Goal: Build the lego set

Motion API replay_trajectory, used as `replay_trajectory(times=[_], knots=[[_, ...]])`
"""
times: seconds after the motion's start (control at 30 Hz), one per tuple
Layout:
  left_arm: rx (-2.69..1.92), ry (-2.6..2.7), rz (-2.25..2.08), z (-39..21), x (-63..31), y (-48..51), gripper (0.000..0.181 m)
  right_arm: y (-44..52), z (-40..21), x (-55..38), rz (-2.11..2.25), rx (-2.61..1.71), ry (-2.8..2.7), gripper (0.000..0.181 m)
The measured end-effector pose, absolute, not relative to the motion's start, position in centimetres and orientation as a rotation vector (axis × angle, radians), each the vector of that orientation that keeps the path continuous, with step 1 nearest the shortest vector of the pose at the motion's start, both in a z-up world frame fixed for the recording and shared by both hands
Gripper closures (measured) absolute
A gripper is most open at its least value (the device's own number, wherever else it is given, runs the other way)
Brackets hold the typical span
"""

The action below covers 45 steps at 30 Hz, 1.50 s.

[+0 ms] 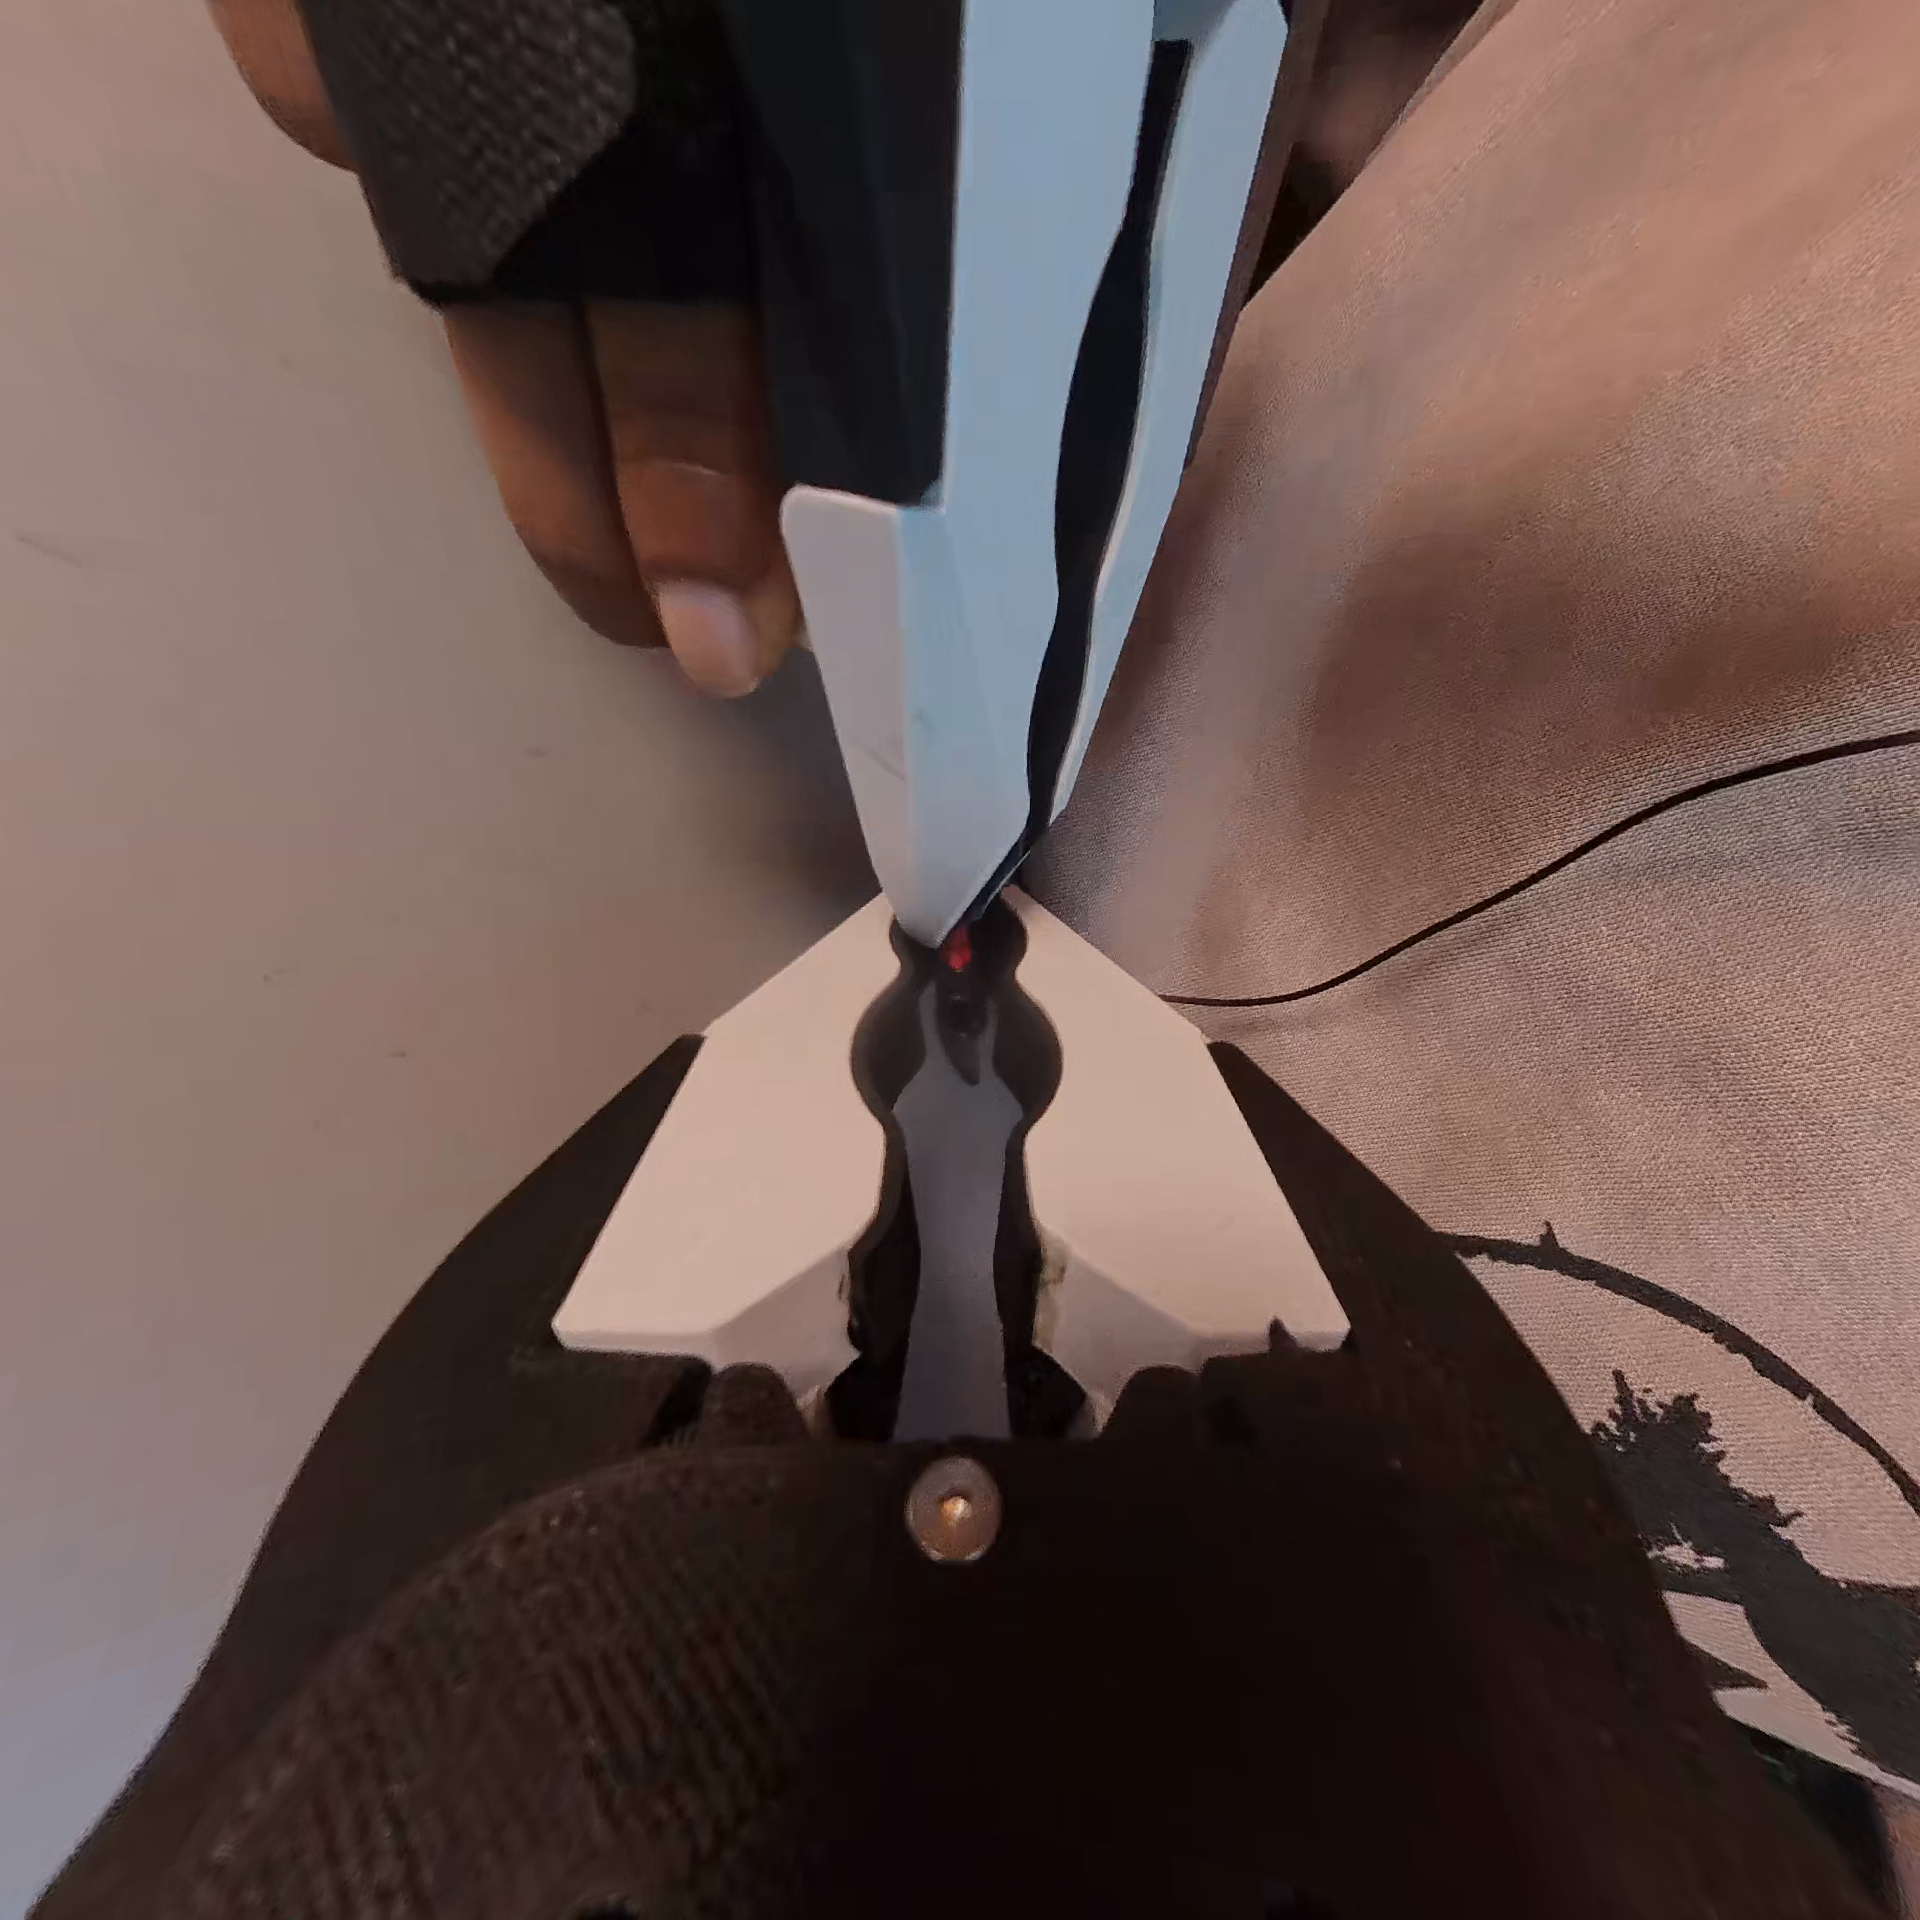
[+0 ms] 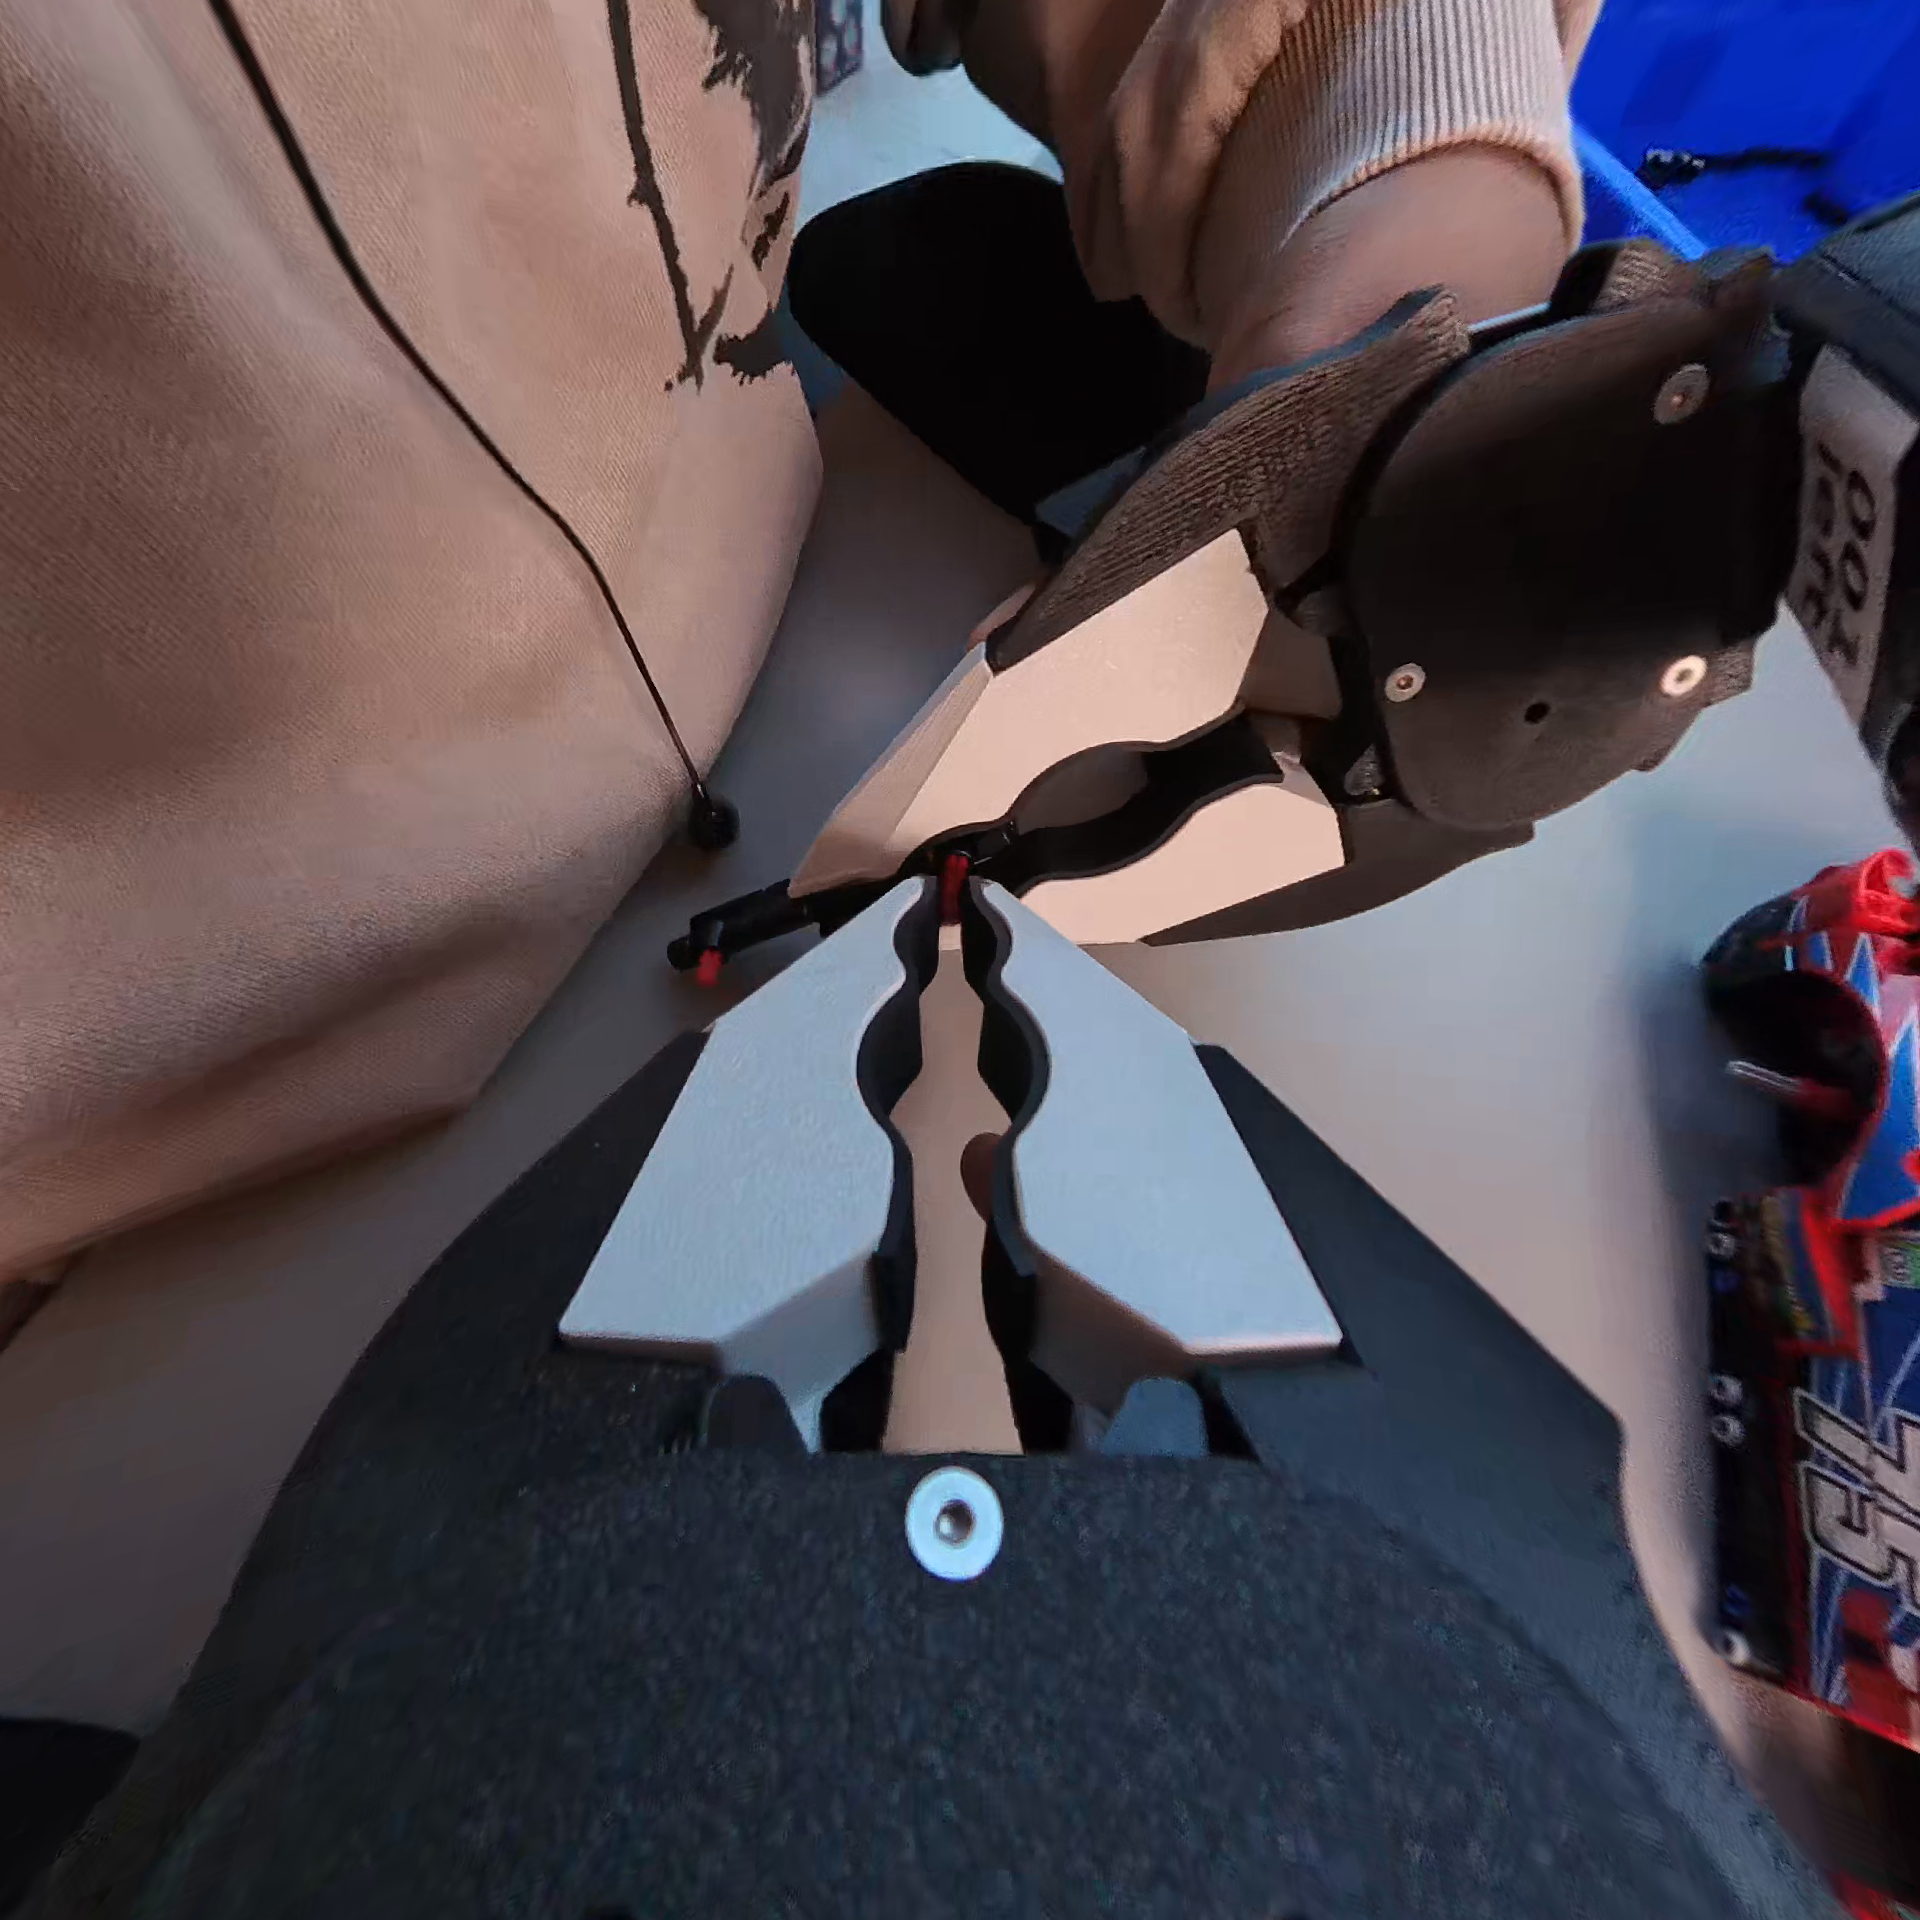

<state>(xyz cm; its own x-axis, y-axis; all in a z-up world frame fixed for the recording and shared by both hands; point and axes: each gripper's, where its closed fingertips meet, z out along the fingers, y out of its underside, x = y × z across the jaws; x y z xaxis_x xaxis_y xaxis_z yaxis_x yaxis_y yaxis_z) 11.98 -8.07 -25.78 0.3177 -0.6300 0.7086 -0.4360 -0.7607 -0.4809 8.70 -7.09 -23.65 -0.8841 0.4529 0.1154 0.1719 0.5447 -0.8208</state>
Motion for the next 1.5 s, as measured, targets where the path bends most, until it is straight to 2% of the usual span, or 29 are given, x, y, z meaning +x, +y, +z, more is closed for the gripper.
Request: replay_trajectory(times=[0.1,0.33,0.57,0.67,0.93,1.5], knots=[[-2.379,0.973,-1.465,-25.9,12.2,-8.3,0.177,-7.3,-23.9,8.9,1.206,-0.375,-2.452,0.180],[-2.242,0.762,-1.398,-24.5,11.1,-5.2,0.177,-4.8,-22.5,7.6,1.461,-0.670,-2.217,0.180],[-2.182,0.694,-1.263,-23.5,9.1,-4.1,0.176,-2.5,-21.7,7.4,1.434,-0.791,-2.115,0.179],[-2.136,0.637,-1.233,-22.6,7.9,-3.5,0.176,-1.6,-23.3,7.8,1.327,-0.889,-2.186,0.179],[-2.026,0.527,-1.158,-21.0,6.5,-1.8,0.177,-3.0,-24.2,6.9,1.225,-0.882,-2.191,0.179],[-1.774,0.299,-1.335,-18.5,5.2,-0.5,0.177,1.3,-23.0,4.9,1.333,-1.178,-1.908,0.179]])
